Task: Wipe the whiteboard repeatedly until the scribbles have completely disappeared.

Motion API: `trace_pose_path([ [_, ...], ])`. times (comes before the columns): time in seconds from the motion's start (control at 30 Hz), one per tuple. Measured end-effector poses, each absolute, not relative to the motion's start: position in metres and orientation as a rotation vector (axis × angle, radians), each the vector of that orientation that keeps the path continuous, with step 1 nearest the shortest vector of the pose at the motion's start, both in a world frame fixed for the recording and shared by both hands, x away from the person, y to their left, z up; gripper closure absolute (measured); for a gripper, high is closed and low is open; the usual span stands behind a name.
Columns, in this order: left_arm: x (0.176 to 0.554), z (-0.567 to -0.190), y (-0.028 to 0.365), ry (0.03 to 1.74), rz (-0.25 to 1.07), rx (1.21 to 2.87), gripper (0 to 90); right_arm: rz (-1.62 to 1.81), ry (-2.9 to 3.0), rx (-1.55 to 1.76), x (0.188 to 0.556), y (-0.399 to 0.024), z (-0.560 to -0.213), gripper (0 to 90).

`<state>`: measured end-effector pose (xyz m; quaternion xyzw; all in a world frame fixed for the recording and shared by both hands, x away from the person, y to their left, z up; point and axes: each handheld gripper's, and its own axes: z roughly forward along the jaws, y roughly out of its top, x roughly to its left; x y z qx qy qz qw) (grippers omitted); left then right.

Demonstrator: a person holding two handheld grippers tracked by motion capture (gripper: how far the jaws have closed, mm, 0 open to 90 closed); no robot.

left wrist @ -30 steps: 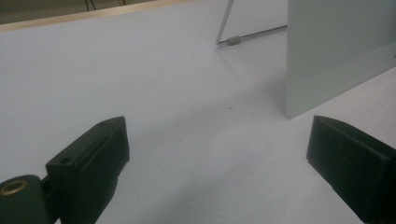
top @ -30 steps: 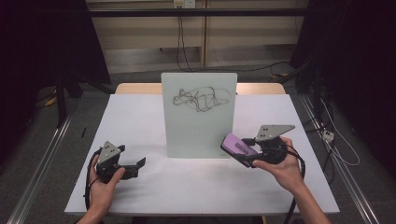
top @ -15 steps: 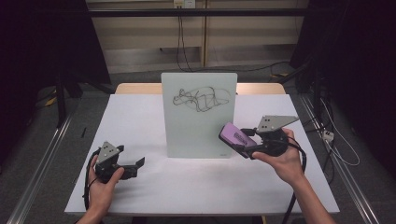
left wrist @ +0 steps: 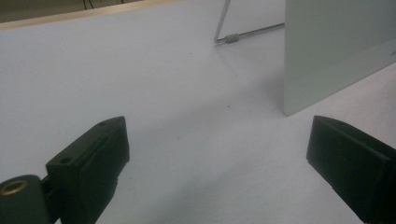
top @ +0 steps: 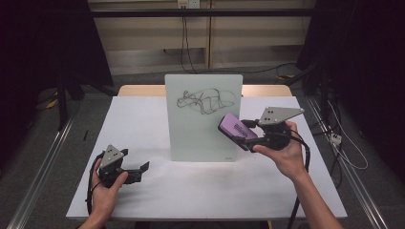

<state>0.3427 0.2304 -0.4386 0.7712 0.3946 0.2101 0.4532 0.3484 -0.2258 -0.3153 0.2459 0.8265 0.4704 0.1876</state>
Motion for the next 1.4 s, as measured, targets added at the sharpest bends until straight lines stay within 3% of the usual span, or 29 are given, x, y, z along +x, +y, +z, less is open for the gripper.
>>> trace_pose_path([
  [1.0,0.344,-0.438,0.228,0.961,0.520,1.909,5.8,1.309,2.189,0.669,0.379,-0.221,-0.262,41.5],
  [1.4,0.344,-0.438,0.229,0.968,0.516,1.897,5.8,1.318,2.182,0.663,0.405,-0.212,-0.264,41.5],
])
